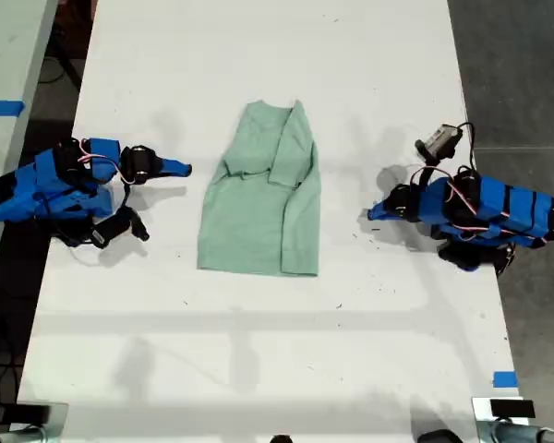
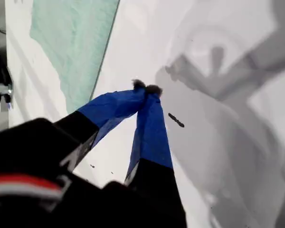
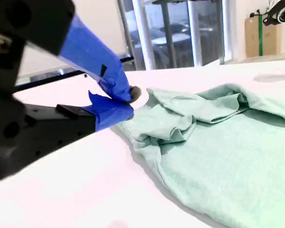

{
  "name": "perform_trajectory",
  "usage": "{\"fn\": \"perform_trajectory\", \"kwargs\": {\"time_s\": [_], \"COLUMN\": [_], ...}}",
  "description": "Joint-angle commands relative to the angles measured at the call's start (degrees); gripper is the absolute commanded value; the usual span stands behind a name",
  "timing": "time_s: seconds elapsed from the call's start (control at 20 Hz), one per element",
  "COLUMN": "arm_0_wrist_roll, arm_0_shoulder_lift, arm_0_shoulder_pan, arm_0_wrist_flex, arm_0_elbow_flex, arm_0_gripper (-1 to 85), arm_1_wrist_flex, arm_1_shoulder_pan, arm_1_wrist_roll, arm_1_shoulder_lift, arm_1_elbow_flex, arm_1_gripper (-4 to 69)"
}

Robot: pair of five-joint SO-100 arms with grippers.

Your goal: Fold t shirt

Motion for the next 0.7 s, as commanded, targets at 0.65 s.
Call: {"fn": "perform_trajectory", "kwargs": {"time_s": [0.65], "arm_0_wrist_roll": [-1.1], "arm_0_shoulder_lift": [0.4], "arm_0_shoulder_pan": [0.4], "arm_0_wrist_flex": [0.0], "arm_0_elbow_flex": [0.2], "arm_0_gripper": [-0.1], "arm_1_wrist_flex": [4.2], "arm_1_shoulder_pan": [1.1], "arm_1_wrist_roll": [5.3], "arm_1_shoulder_lift": [0.9], "arm_1_elbow_flex": [2.6], "arm_1_gripper": [-0.3]}}
